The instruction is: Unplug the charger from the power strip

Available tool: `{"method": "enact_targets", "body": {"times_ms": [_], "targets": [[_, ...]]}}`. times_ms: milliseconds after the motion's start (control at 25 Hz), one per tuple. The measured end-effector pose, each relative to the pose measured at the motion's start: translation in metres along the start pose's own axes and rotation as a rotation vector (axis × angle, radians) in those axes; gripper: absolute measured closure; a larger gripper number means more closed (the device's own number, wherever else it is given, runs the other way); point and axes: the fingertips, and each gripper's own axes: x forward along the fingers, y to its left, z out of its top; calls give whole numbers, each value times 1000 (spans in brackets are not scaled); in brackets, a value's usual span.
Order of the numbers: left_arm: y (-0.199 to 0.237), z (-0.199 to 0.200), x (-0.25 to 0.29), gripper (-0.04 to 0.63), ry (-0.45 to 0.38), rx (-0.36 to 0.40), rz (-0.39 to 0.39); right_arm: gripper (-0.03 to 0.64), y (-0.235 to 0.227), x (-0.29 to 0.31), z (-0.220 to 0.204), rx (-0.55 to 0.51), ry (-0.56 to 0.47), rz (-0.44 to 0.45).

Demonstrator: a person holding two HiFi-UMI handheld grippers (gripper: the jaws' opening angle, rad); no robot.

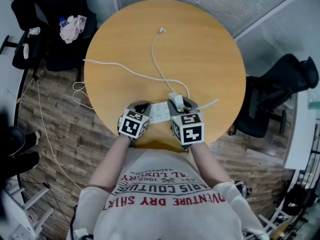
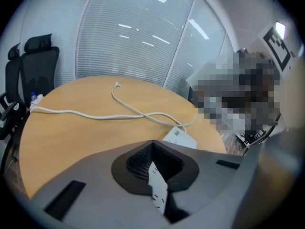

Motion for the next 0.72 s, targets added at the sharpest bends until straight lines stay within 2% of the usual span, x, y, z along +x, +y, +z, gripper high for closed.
{"method": "enact_targets", "body": {"times_ms": [160,320,480,640,720], "targets": [[5,53,-30,563,-153,-3,50,460,-8,-23,20,-15,-104,9],[1,111,-79,563,-345,21,103,461,-17,-46,43,-11,-216,-1],[-15,159,-135,563,-529,93,135,462,-20,-67,60,-10,-319,-13],[-37,188,-174,563,-645,213,144,462,-14,-89,77,-41,-418,3],[-47,199,-190,563,-694,246,150,462,-10,-100,84,-56,-466,23]]}}
